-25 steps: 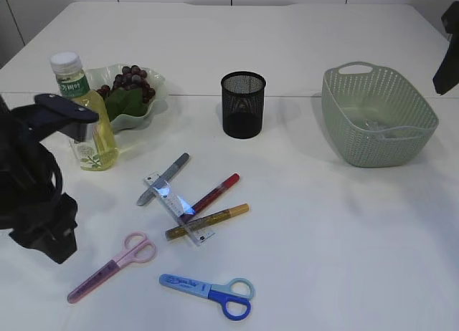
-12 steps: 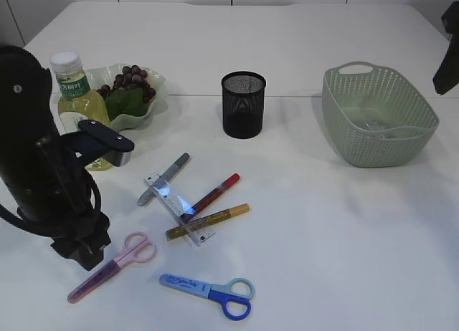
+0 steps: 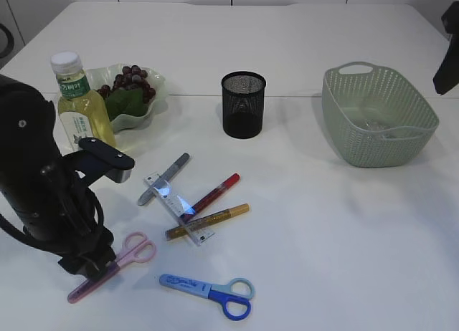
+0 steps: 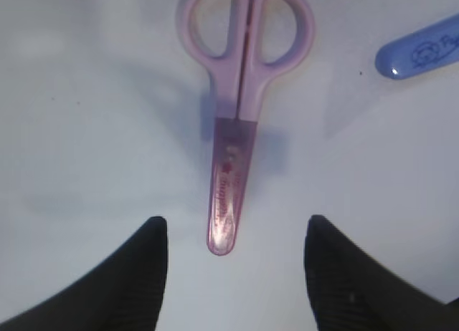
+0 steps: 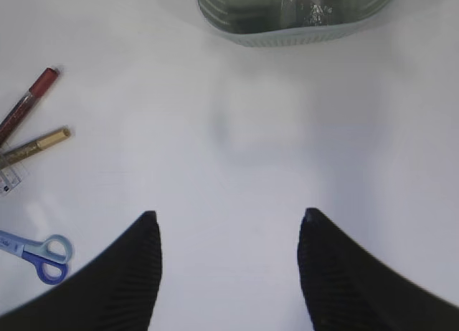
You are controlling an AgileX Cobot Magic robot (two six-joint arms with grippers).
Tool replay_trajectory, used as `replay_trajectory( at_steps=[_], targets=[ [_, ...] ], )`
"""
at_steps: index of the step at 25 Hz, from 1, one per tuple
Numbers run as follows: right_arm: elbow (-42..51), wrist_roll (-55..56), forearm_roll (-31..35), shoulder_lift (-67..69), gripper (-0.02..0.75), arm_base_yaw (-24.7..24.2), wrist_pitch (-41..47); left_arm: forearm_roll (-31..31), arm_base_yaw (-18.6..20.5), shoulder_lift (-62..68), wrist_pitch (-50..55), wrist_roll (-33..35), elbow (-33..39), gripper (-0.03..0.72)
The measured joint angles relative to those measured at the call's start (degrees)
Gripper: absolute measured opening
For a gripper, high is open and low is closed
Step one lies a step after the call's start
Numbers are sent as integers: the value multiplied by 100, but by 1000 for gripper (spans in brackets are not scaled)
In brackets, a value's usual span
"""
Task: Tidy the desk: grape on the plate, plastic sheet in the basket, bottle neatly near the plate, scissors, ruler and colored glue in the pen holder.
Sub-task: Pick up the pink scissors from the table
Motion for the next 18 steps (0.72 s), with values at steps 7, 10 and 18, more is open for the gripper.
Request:
replay_trajectory(
  at_steps=[7,10,18],
  targets=[
    [0,0,0,0,475,0,0,141,0,0,-241,-13,218,428],
    [0,0,0,0,475,0,0,205,0,0,-253,-13,218,427],
    [0,0,0,0,475,0,0,201,0,10,12,25,-225,427]
  ],
)
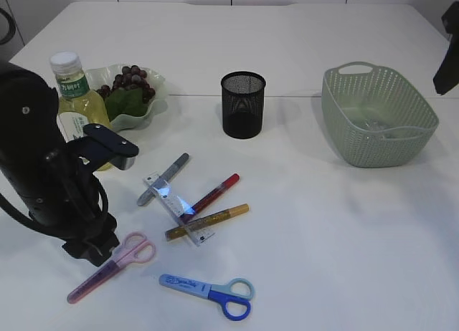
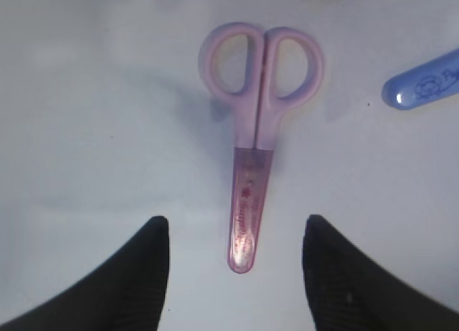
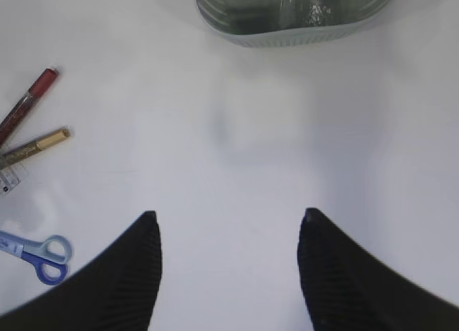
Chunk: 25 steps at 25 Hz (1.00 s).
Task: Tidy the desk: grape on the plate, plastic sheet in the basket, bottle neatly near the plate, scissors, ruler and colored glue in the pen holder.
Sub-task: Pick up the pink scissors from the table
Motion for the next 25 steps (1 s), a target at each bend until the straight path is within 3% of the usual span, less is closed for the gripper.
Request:
replay_trajectory(
  at_steps=[15,25],
  targets=[
    [0,0,0,0,475,0,0,-201,0,445,55,210,-50,426],
    [0,0,0,0,475,0,0,-283,0,854,437,276,-572,426]
  ],
)
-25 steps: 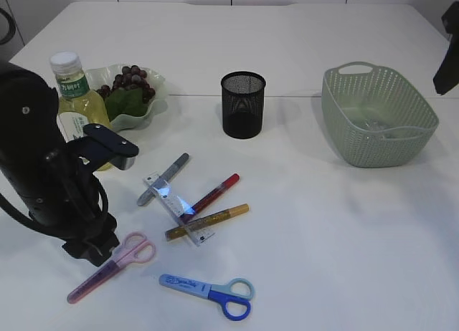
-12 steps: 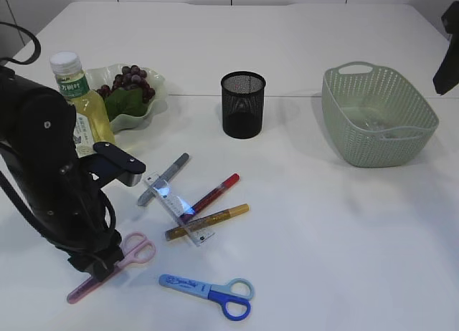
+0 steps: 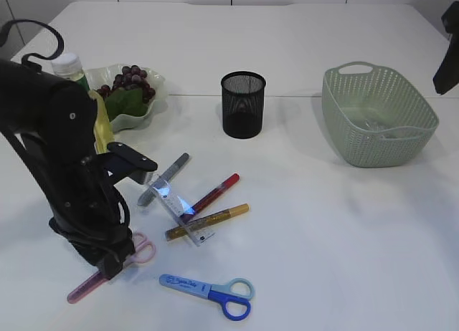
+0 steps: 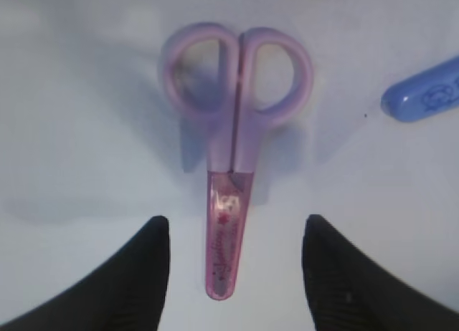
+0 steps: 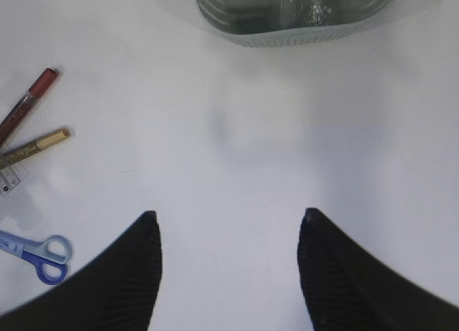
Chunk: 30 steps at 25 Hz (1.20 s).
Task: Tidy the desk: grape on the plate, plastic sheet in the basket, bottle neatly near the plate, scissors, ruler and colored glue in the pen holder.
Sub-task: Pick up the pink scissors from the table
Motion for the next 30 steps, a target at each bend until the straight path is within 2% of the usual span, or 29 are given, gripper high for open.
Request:
replay_trajectory(
  at_steps=[30],
  targets=[
    [0,0,0,0,475,0,0,-98,0,260,-25,186,-149,407]
  ],
)
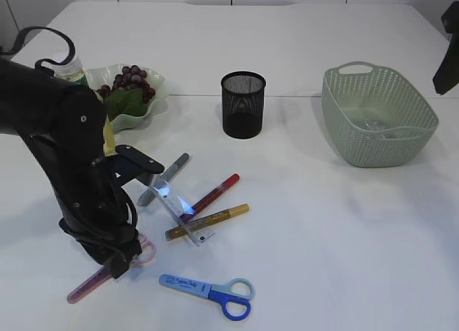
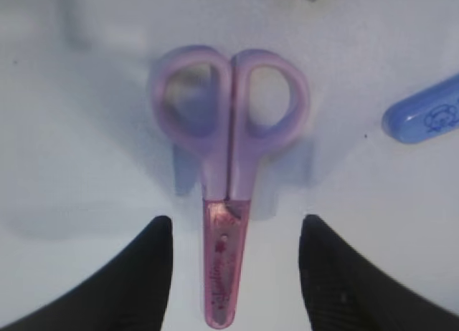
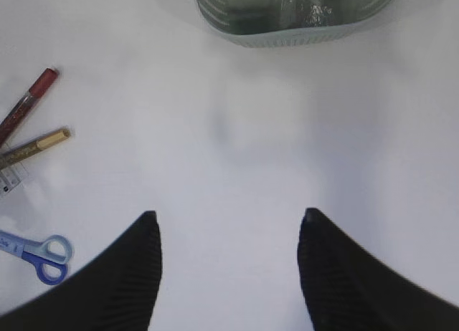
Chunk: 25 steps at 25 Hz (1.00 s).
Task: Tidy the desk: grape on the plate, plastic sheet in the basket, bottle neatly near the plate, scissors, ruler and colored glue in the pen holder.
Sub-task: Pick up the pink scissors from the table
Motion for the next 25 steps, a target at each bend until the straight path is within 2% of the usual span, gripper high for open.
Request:
replay_trajectory(
  at_steps=[25],
  targets=[
    [0,0,0,0,475,0,0,-16,0,236,-102,0,-13,406]
  ],
)
